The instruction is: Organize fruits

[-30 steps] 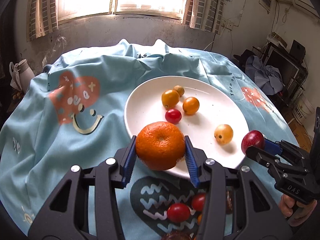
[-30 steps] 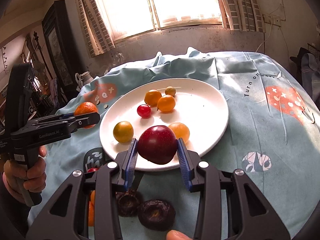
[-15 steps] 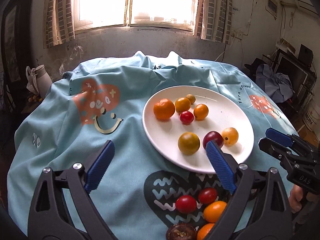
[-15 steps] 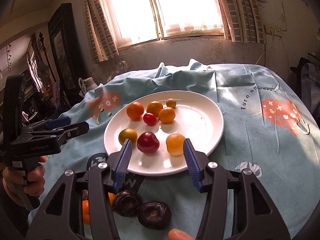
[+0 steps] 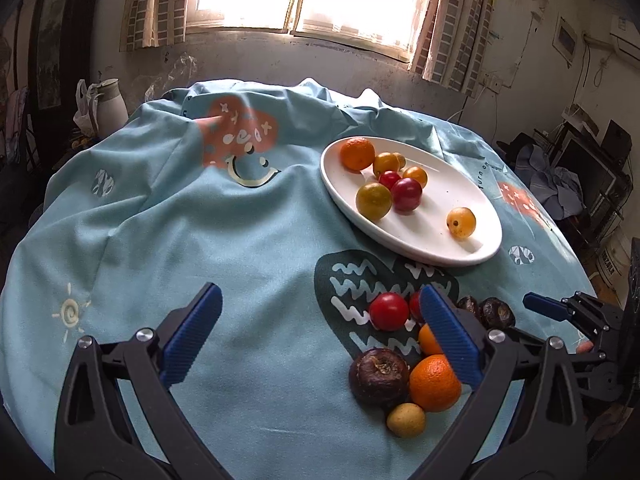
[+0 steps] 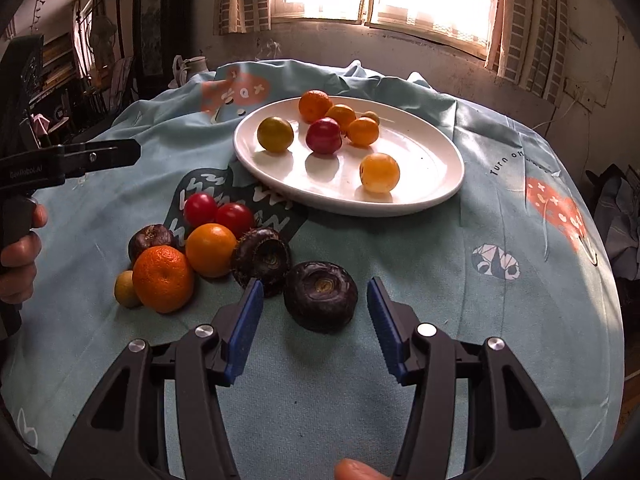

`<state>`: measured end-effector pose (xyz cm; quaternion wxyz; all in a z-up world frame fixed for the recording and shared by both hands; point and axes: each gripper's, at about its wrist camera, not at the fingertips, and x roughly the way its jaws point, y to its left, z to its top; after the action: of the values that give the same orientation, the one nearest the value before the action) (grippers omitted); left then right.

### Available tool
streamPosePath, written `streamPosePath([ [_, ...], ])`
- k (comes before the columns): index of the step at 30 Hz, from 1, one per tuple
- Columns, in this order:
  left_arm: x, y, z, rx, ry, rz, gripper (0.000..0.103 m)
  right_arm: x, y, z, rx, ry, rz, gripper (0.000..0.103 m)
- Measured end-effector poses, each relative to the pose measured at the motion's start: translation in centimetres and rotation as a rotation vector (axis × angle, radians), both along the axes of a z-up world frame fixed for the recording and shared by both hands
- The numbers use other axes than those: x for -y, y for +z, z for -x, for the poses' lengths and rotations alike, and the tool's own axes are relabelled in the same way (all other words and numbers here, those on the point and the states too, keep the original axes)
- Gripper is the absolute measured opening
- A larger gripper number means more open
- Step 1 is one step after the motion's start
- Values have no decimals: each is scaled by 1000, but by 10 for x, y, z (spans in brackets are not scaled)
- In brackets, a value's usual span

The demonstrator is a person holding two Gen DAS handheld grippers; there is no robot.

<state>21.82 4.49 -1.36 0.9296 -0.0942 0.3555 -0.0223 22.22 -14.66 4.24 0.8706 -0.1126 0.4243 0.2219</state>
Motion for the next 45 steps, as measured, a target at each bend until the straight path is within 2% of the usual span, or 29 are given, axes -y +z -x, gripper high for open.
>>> streamPosePath([
  [10, 6, 2, 3, -3, -24, -3, 101, -1, -14, -7, -47, -15, 34, 54],
  [28, 7, 3, 4, 4, -13, -29, 101, -7, -28, -14, -57, -28, 45, 54],
  [33, 14, 1, 3, -4, -42, -46, 101, -7, -28, -15, -59, -26, 43, 53],
  [35, 21, -1, 4, -7, -74, -68, 101, -7, -28, -15, -52, -26, 46, 45],
  [38, 40, -6, 6, -28, -187, -108, 101, -2, -27, -16, -63, -34, 17, 44],
  [42, 72, -11, 19, -27, -392, -192, 101, 13, -23, -22, -119, -90, -75, 44],
  [44, 84, -13, 26, -10, -443, -241, 100, 16, -23, -23, -127, -106, -83, 44],
  [45, 88, -15, 28, -4, -459, -258, 95, 16, -23, -23, -128, -107, -83, 44],
])
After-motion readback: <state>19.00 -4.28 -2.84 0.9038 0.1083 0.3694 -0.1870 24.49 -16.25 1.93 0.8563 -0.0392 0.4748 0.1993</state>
